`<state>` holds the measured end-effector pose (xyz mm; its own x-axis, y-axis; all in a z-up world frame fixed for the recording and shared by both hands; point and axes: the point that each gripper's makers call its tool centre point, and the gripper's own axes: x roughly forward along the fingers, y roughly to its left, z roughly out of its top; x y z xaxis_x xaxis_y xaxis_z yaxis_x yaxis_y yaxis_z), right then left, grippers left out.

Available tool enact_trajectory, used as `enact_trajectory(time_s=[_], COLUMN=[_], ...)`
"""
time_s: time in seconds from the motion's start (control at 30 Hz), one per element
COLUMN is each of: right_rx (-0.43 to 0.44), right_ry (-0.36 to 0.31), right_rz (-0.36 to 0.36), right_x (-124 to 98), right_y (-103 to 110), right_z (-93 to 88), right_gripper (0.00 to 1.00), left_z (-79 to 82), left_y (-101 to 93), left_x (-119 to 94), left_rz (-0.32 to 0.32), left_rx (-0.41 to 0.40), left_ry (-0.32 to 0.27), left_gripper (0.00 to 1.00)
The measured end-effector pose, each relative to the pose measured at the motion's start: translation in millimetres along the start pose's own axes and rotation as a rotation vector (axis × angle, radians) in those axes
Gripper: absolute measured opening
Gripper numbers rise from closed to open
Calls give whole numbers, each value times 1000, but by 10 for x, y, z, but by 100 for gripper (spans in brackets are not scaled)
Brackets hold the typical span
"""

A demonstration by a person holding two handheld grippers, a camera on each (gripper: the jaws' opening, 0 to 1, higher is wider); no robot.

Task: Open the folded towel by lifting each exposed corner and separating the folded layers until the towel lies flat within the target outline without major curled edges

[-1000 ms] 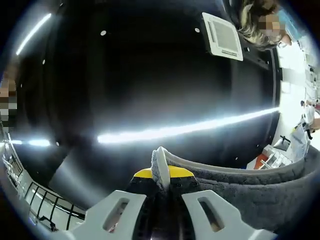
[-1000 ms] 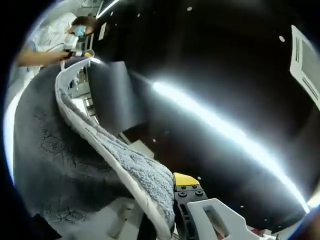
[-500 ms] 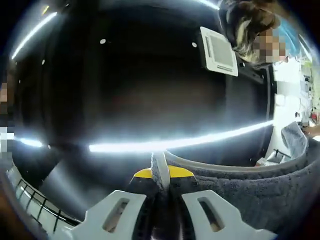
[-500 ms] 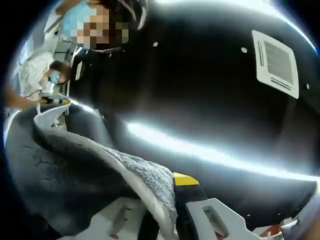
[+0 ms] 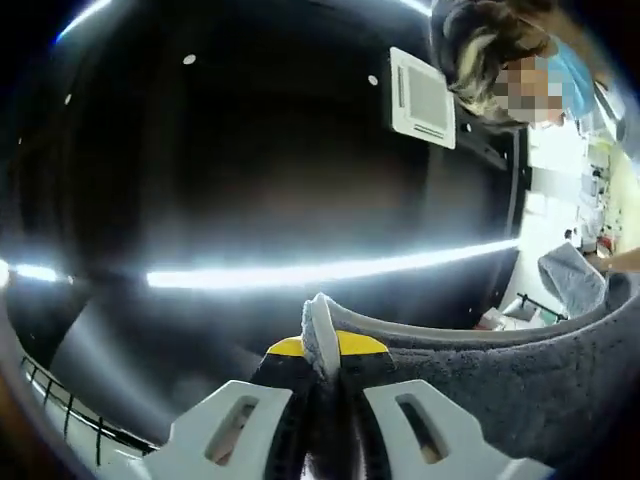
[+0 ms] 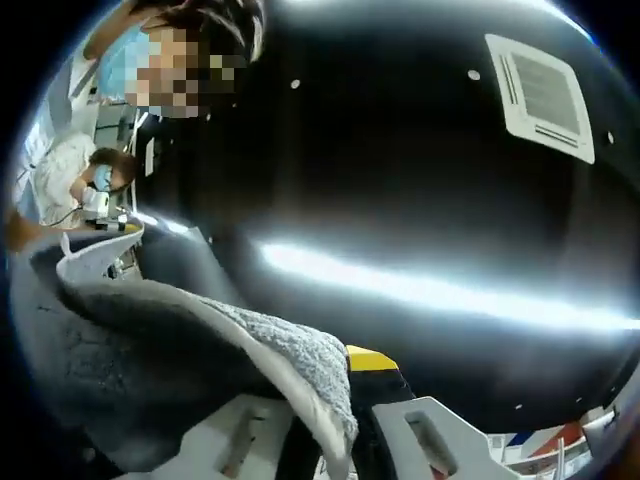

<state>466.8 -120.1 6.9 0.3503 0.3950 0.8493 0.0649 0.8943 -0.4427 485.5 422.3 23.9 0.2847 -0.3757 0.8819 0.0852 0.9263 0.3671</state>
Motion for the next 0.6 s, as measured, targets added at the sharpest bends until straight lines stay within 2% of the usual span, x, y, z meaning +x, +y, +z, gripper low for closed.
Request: enact_trajectory(time_s=[0.07,0.2,0.4,0.47,0.53,0.6], right_rx=[-7,55,32,-19,-102,-115], right_ry=[-21,-62,-59,-26,83,91], right_rz=[-10,-37,-60,-23,17,34], right_x=[-6,-35,-77,-54,-39,-32], right_y=[-7,-65,-176,-136,-59,-26], right_z=[40,157,114,-26,-289,-335], right_gripper=[0,0,0,0,0,0], left_z=[-5,53,80,60,13,-43], left_y=[-40,-82,-125,-143,-172,-199], left_x=[6,5,10,21,34,44], left_rz=[-13,-25,-40,-49,-57,-66], left_rx=[22,30,42,43,46,44], left_ry=[1,-30,-40,-35,-22,-3], left_gripper=[3,3,3,3,3,3])
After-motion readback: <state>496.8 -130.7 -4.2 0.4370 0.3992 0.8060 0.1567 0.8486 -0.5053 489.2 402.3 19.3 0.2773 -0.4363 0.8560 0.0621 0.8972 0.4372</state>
